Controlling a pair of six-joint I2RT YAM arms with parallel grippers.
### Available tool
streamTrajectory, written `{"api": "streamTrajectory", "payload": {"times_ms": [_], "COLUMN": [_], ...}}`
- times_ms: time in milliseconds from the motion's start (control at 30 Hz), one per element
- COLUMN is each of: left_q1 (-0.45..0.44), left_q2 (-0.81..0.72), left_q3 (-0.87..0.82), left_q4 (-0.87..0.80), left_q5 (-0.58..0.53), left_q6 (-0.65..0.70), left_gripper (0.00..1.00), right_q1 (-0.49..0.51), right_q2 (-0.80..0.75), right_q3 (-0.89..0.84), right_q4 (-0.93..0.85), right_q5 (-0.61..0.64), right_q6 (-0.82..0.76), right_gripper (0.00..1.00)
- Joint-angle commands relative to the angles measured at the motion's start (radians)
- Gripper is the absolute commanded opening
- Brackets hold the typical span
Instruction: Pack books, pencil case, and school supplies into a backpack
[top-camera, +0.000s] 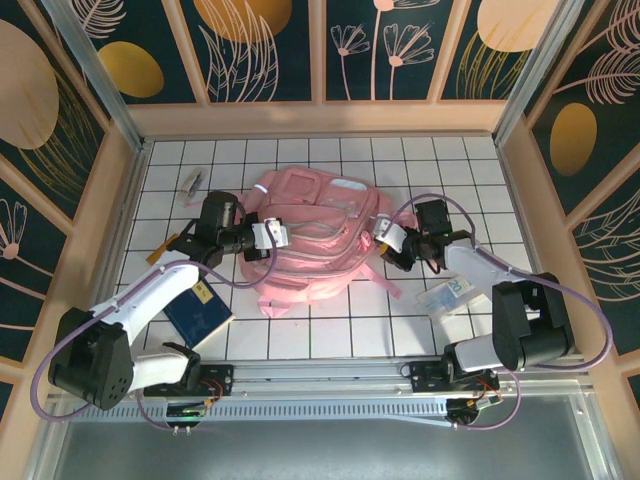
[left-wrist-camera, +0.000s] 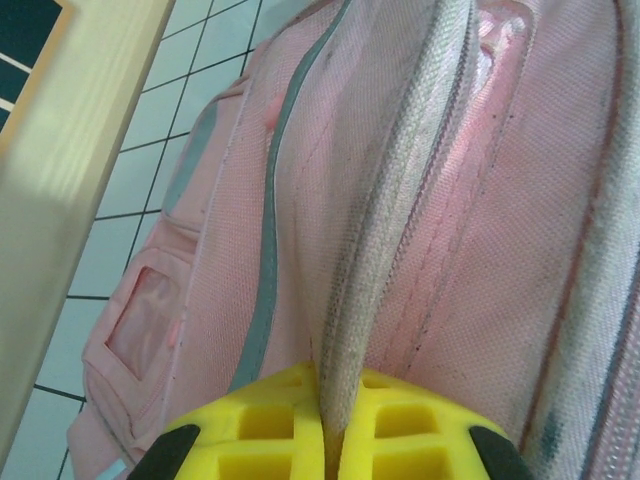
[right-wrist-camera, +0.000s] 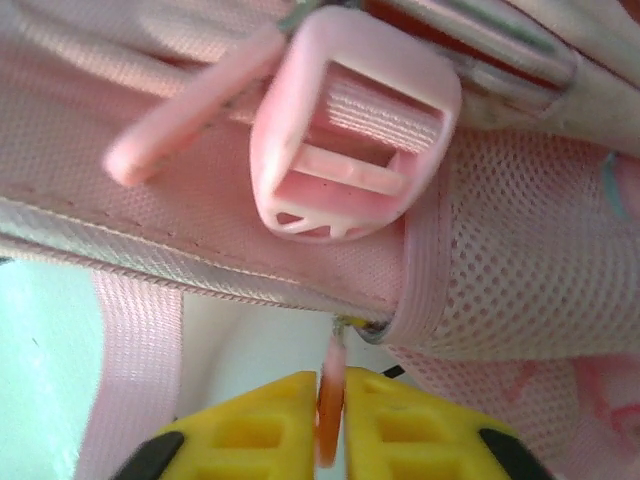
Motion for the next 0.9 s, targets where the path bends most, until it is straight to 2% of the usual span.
{"api": "streamTrajectory", "payload": {"times_ms": [0, 133, 400, 700, 867], "left_q1": [-0.005, -0.005, -0.005, -0.057, -0.103], "left_q2": [0.022, 0.056, 0.108, 0.143, 0.175], "left_q3": [0.035, 0.026, 0.041, 0.016, 0.012], "left_q4": [0.147, 0.169, 0.244, 0.301, 0.335], "left_q5": [0.077, 0.092, -0.04, -0.057, -0.09], "left_q6": [-0.103, -0.129, -0.272, -0.282, -0.336], "left_gripper": [0.0, 0.0, 0.0, 0.0, 0.0], "right_q1": [0.017, 0.034, 0.099, 0.328, 0.4], "right_q2": [-0.007, -0.072, -0.201, -0.179, -0.199], "right_q3": [-0.013, -0.038, -0.096, 0.007, 0.027], "right_q4": [0.02, 0.021, -0.009, -0.004, 0.148], "right_q5": [-0.009, -0.045, -0.147, -0.305, -0.332], "right_q6": [-0.027, -0.02, -0.018, 0.109, 0.289], "right_gripper": [0.0, 0.0, 0.0, 0.0, 0.0]}}
